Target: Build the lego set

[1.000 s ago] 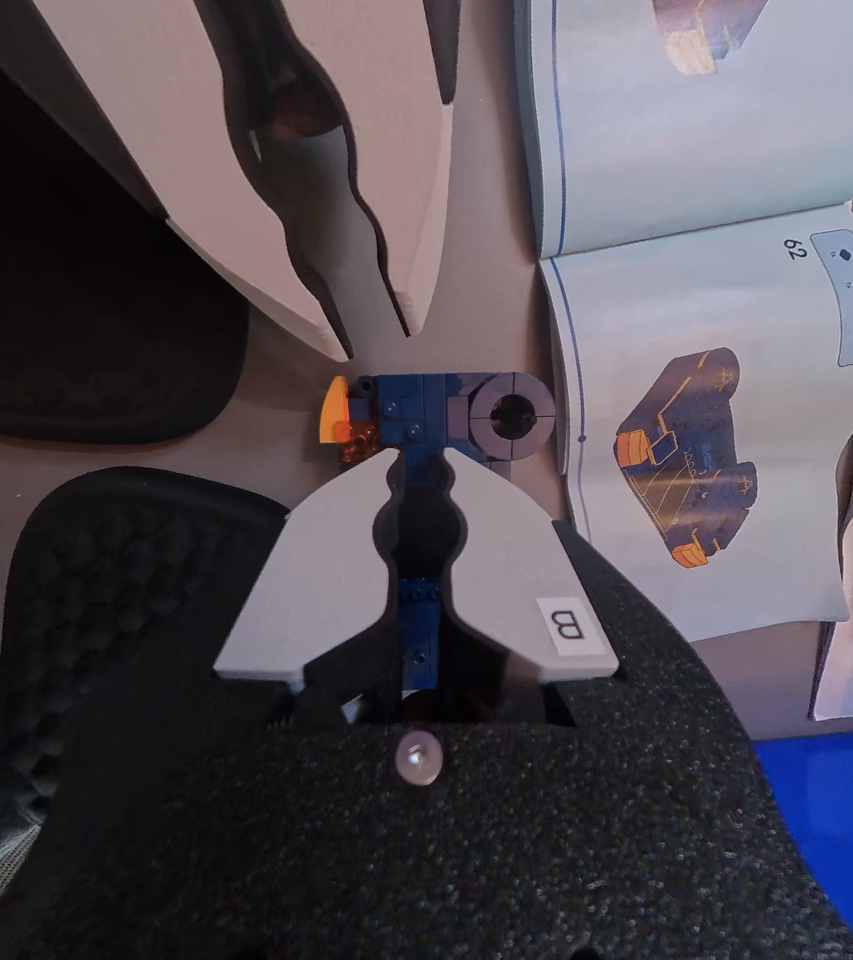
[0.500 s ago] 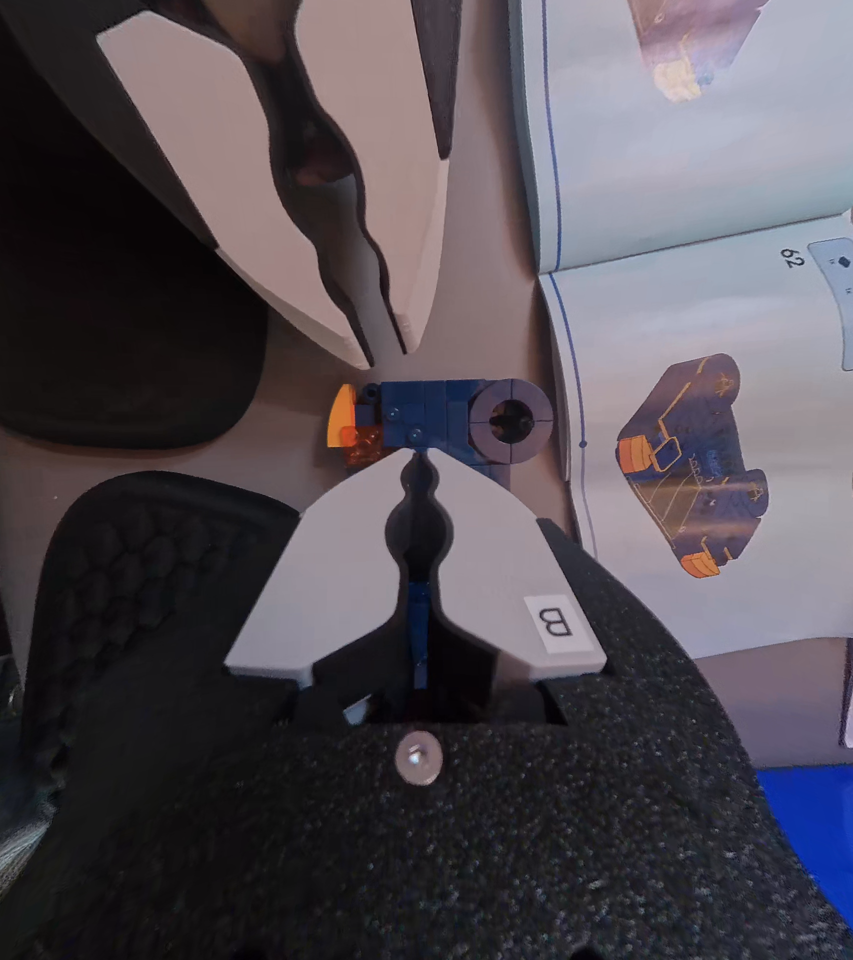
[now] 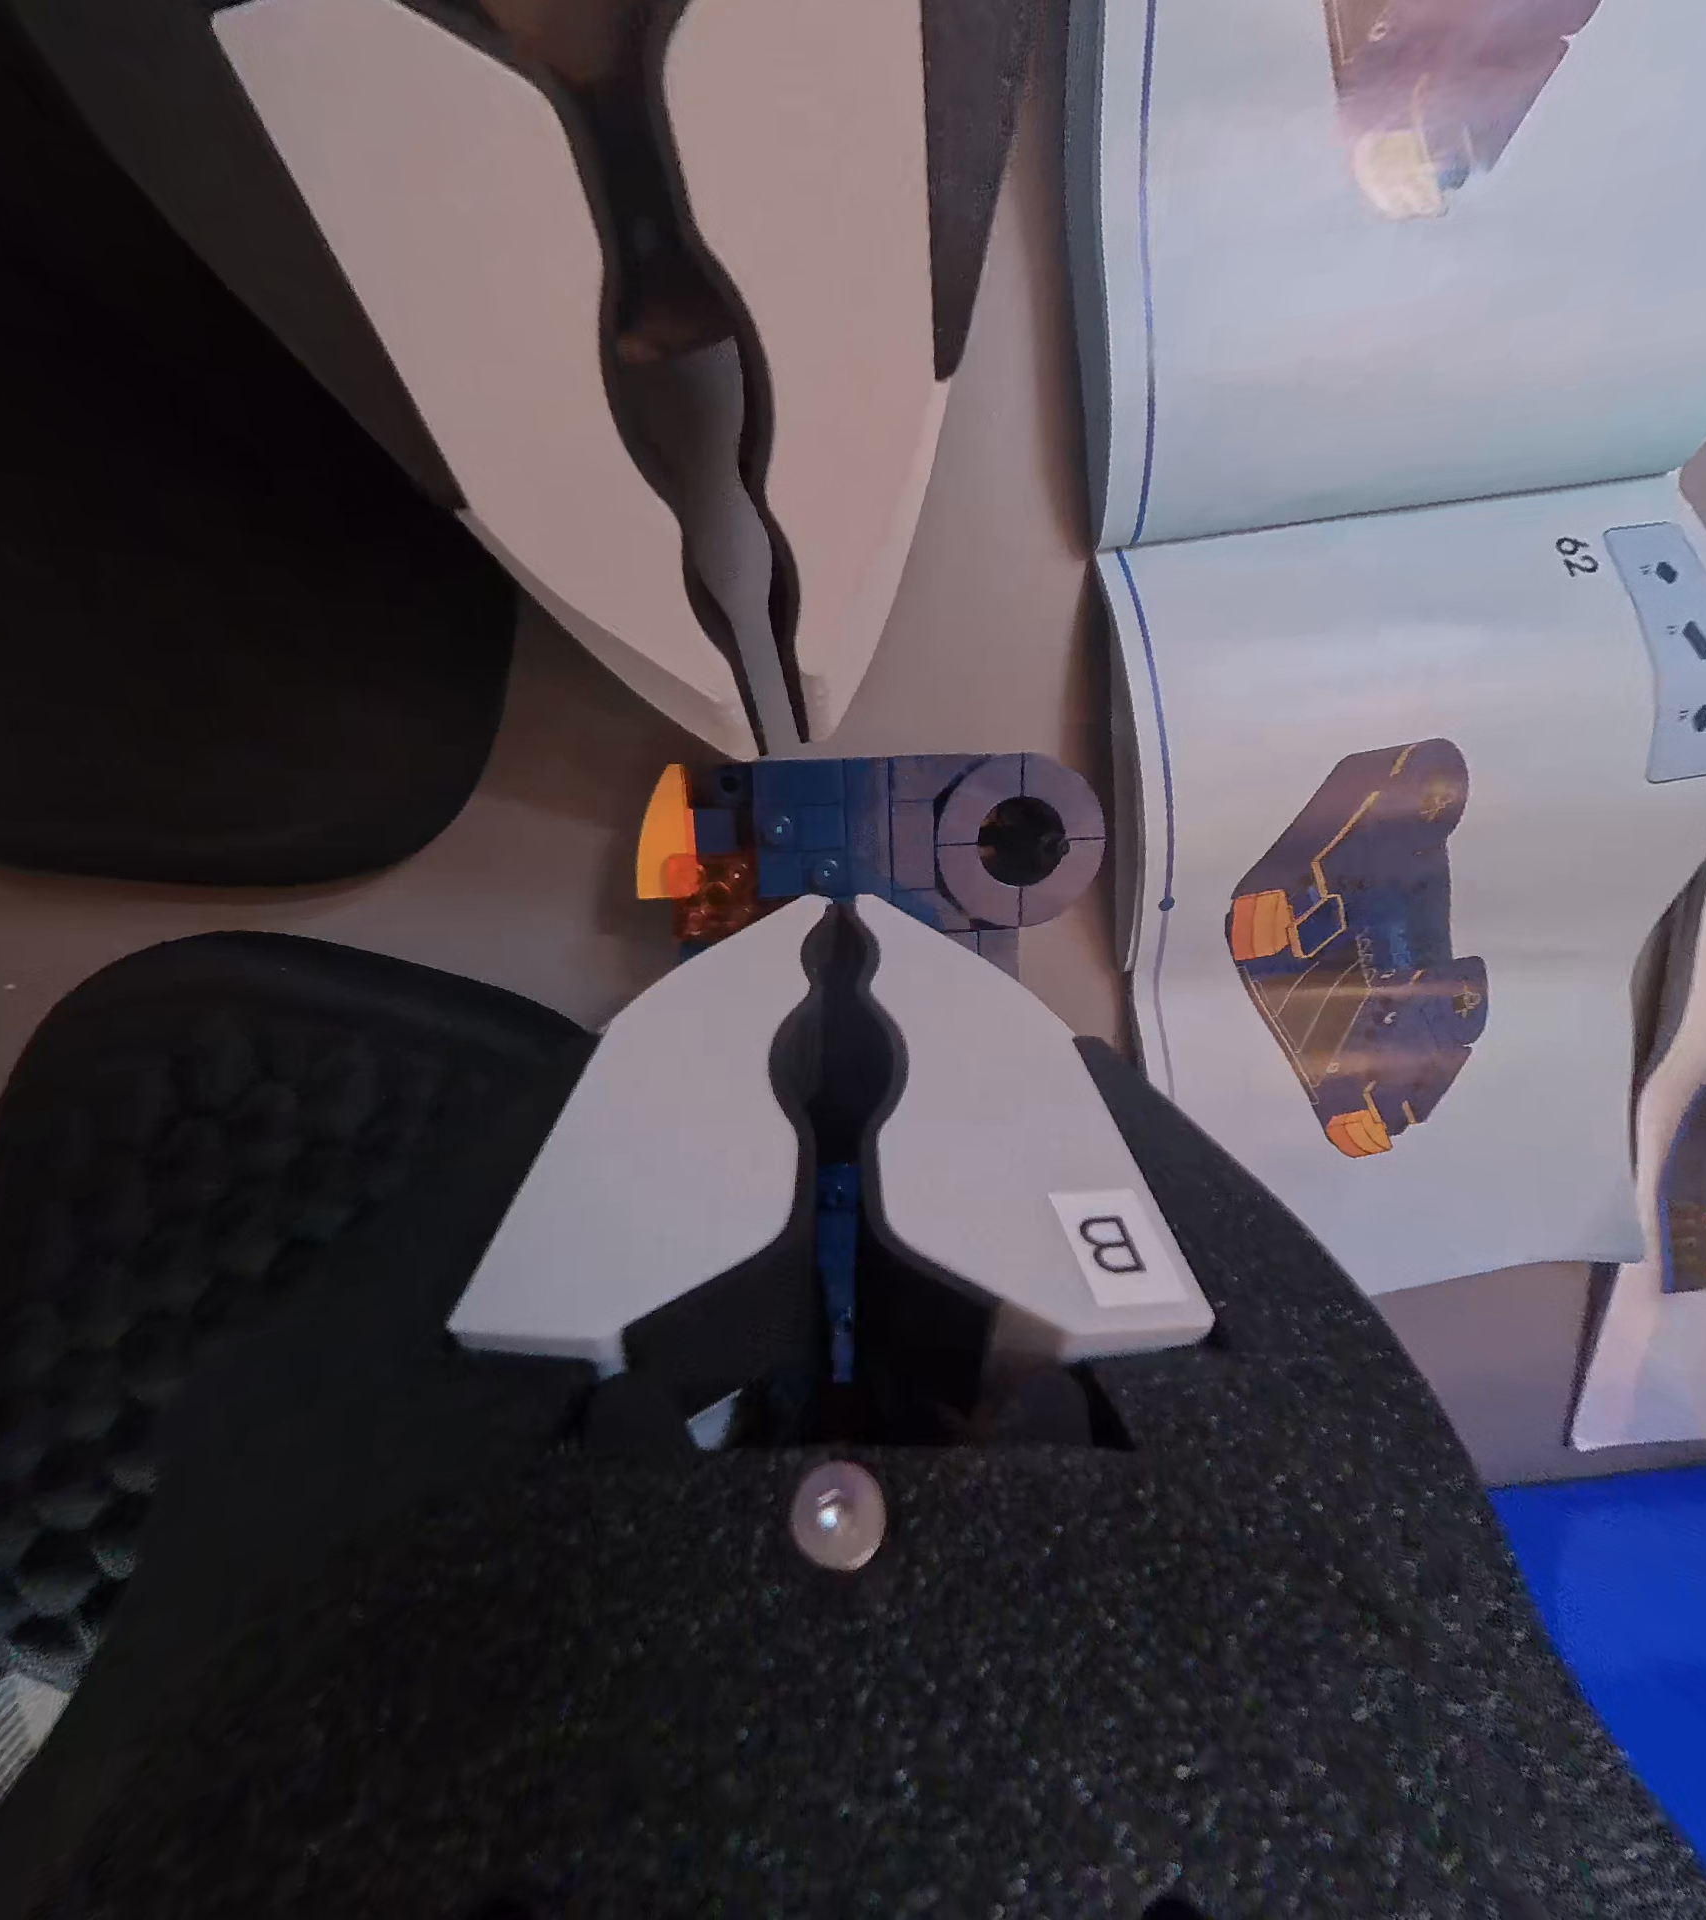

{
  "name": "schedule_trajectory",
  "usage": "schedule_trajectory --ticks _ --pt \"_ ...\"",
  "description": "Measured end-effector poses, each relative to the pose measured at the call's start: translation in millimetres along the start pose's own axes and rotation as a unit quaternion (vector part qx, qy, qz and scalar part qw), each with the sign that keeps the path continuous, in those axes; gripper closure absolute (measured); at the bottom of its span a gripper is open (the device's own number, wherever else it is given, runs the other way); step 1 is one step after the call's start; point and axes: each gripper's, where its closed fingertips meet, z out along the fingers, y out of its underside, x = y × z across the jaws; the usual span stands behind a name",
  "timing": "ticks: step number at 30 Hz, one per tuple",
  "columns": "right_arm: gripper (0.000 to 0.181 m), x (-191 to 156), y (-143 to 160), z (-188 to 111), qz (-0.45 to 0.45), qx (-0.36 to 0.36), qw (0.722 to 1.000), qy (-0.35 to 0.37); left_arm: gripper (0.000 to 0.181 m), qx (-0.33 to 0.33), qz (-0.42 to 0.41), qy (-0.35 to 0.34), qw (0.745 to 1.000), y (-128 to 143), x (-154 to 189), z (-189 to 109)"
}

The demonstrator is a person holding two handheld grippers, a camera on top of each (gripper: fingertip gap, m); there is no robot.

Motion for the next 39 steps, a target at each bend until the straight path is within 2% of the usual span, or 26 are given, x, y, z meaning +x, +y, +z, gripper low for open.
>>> schedule_trajectory --ticks 6,13,17,18,19,22,27,28,31,33,36,37,39 --pt "0.181 -0.5 -1.5 1.2 -0.021 -0.015 0.999 0.044 0.177 -0.004 -0.007 0.003 1.0 0.7 -0.6 0.9" --pt "0.181 -0.3 -1.2 1.3 0.0 -0.003 0.999 0.038 0.178 -0.002 0.0 0.0 1.0 0.1 0.1 0.2" --pt "0.181 1.0 0.8 -1.1 0.04 0.028 0.999 0.015 0.176 0.016 -0.006 0.003 1.0 -3.9 -0.5 -3.3" --pt "0.181 7.8 -1.3 -8.7 0.065 0.046 0.996 0.026 0.176 0.025 -0.01 0.006 1.0 -6.0 -0.7 -5.3" --pt "0.181 14.5 -10.9 -23.7 0.082 0.095 0.991 0.039 0.176 0.037 -0.014 0.012 0.999 -8.2 -0.2 -7.6" --pt "0.181 32.7 -31.7 -82.7 0.132 0.238 0.959 0.082 0.174 0.076 -0.023 0.04 0.996 -16.0 3.5 -16.3" --pt "0.179 46.9 -12.5 -153.4 0.158 0.383 0.888 0.2 0.173 0.106 -0.007 0.073 0.992 -21.4 13.5 -24.1" --pt "0.167 48.7 -4.0 -163.3 0.165 0.404 0.871 0.225 0.175 0.105 -0.002 0.078 0.991 -21.3 15.3 -24.3" --pt "0.164 56.8 30.7 -195.3 0.201 0.46 0.81 0.304 0.178 0.105 0.016 0.097 0.99 -20.9 22.6 -25.2" --pt "0.153 60.7 55.5 -210.1 0.233 0.482 0.775 0.337 0.18 0.105 0.023 0.099 0.989 -20.6 24.5 -25.2" --pt "0.099 69.3 88.8 -220.7 0.295 0.487 0.74 0.358 0.18 0.112 0.022 0.093 0.989 -22.3 22.4 -26.1" --pt "0.08 72.1 98.4 -220.5 0.313 0.477 0.738 0.361 0.181 0.117 0.022 0.093 0.988 -23.3 22.3 -27.2" --pt "0.057 77.6 116.8 -217.4 0.337 0.444 0.739 0.378 0.18 0.127 0.022 0.089 0.988 -25.0 21.4 -29.2"
